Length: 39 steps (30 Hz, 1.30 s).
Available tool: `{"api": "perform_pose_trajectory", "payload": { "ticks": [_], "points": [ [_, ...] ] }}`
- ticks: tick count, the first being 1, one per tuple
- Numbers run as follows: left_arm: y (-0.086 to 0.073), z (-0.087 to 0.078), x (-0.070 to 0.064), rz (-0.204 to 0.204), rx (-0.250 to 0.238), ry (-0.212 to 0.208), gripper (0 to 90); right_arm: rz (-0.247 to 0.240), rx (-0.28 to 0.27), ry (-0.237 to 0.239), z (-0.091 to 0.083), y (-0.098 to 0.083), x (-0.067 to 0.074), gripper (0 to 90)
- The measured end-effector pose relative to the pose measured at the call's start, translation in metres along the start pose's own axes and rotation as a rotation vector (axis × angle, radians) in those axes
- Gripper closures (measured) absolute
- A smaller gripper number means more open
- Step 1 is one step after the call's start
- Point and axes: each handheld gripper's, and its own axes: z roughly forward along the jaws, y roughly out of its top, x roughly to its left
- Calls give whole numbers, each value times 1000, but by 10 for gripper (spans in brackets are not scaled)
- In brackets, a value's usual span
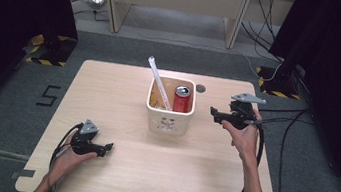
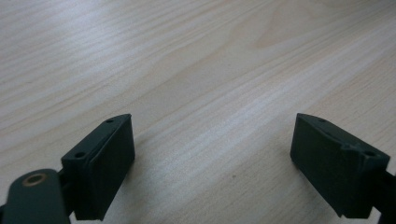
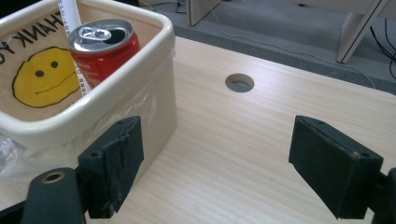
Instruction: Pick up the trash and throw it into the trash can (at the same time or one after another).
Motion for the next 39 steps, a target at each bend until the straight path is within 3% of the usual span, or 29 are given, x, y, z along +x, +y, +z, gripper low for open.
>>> {"api": "perform_pose_trajectory", "payload": {
  "ticks": [12,33,39],
  "points": [
    [0,0,0,2,3,0,128,0,8,-2,-3,-17,-2,179],
    [0,0,0,1,2,0,128,-43,26,-6,-9,-31,9,178],
    [0,0,0,1,1,0,128,-34,32,2,-8,-41,10,178]
  ]
}}
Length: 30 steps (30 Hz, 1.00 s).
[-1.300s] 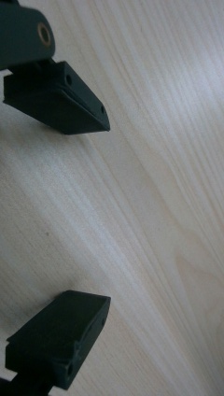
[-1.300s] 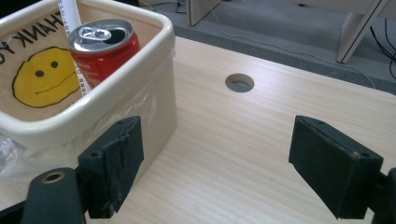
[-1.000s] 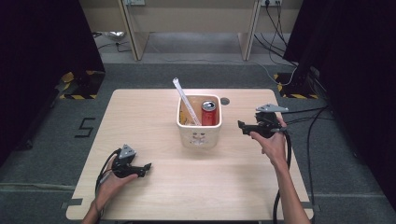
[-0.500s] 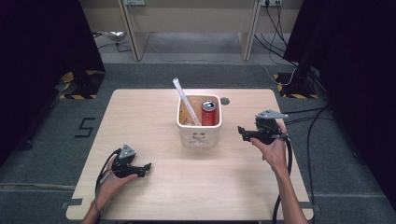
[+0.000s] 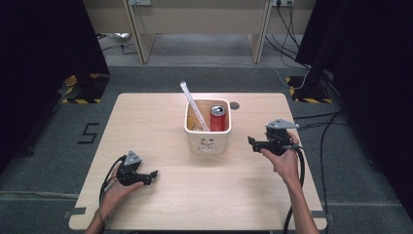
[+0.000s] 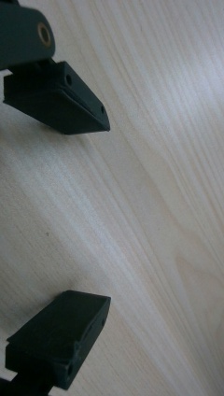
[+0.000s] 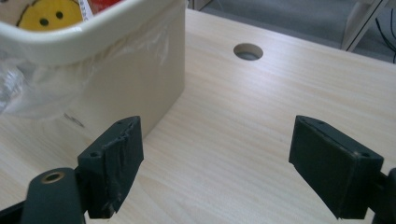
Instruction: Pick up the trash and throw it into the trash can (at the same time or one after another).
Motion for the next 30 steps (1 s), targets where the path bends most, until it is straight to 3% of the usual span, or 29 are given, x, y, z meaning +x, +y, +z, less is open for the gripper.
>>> {"api": "perform_pose_trajectory", "payload": {
  "ticks": [13,30],
  "points": [
    [0,0,0,1,3,0,128,16,47,-7,3,-26,-3,177],
    [0,0,0,1,3,0,128,9,72,17,11,-54,12,177]
  ]
}}
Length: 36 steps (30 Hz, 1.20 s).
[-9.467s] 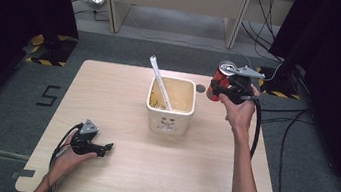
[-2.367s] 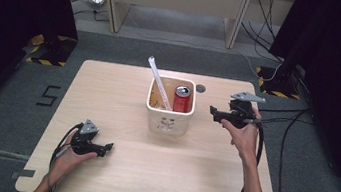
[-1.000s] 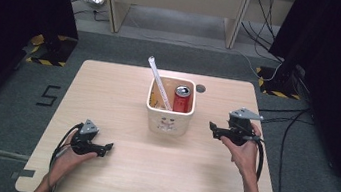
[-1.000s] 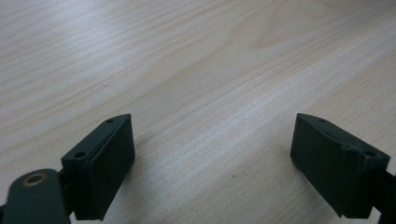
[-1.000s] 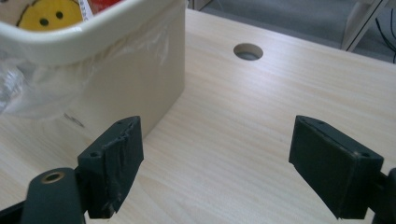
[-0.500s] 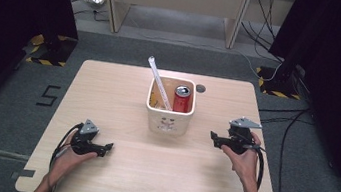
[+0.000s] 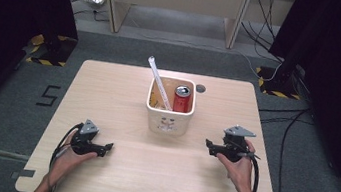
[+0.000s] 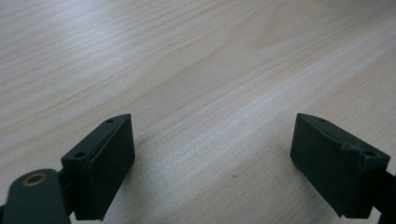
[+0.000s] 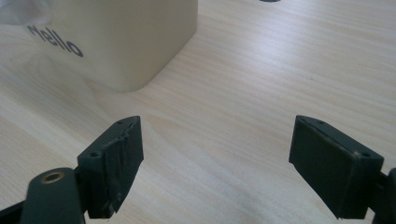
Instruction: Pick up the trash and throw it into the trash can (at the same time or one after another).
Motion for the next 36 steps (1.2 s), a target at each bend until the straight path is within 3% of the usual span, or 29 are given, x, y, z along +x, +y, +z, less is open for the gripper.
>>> {"api": "perform_pose_trajectory", "payload": {
  "ticks": [36],
  "points": [
    [0,0,0,0,-1,1,128,26,27,6,-6,-38,9,177]
  ]
}}
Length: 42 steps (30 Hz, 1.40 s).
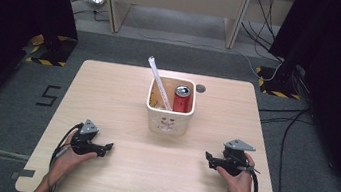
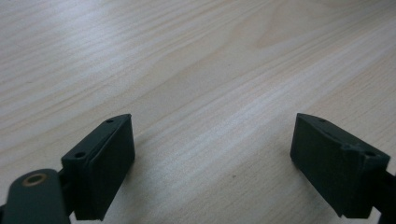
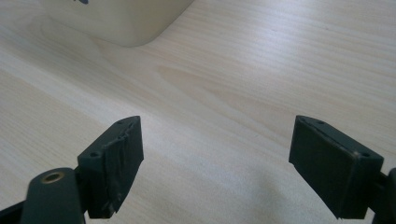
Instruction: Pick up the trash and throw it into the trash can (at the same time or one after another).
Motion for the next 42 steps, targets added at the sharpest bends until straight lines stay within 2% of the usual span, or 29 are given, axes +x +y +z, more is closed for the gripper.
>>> {"api": "perform_pose_trajectory", "payload": {
  "ticks": [4,7,17,27,29,42],
  "points": [
    [0,0,0,0,1,0,128,2,4,1,-1,-4,1,177],
    [0,0,0,-2,-1,0,128,-18,19,-21,-3,-7,2,176],
    [0,0,0,0,1,0,128,-26,42,-13,-2,-19,5,175],
    [0,0,0,-2,0,0,128,-3,57,-7,0,-29,5,170],
    [0,0,0,-1,-1,0,128,-18,60,-17,0,-29,6,167],
    [0,0,0,-1,-1,0,128,-31,47,-27,2,-31,8,139]
  ]
}}
